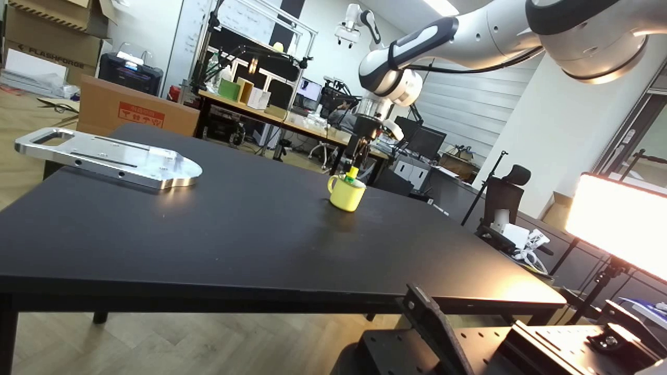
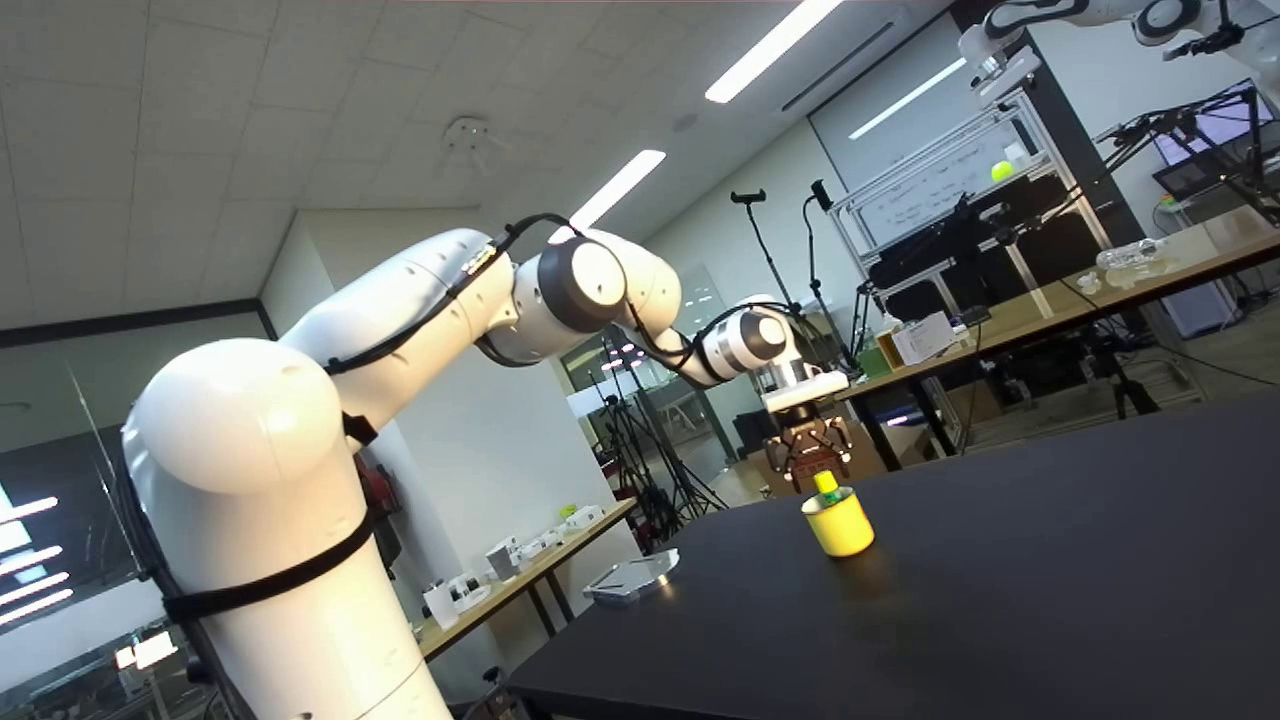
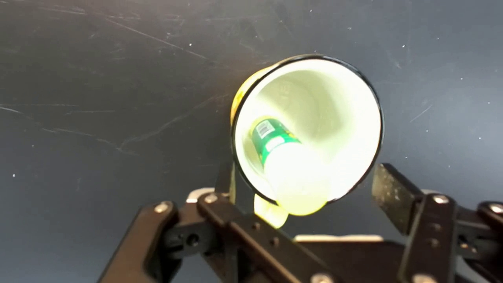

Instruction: Take the bottle out of the cup and put it on the silver object

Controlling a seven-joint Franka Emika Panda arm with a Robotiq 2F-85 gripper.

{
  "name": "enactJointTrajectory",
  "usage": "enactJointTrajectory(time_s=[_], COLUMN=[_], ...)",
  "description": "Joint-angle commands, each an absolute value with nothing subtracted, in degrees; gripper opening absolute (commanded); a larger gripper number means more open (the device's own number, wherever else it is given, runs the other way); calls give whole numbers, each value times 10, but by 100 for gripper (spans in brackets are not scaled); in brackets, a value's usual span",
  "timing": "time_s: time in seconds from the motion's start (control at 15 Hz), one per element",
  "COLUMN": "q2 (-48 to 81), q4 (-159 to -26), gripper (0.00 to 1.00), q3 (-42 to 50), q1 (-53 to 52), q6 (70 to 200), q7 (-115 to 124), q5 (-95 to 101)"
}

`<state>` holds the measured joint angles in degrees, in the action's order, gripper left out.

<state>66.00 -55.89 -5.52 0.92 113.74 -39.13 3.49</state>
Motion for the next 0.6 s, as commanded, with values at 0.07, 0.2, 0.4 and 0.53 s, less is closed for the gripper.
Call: enactJointTrajectory(time_s=[0.07,0.2,0.4,0.53], q2=[685,686,684,675], q4=[-507,-504,-502,-506], gripper=[51,37,17,9], q3=[-49,-49,-48,-49], q1=[3,3,4,6], q6=[1111,1113,1114,1112], q7=[-381,-381,-382,-383], q5=[44,44,44,43])
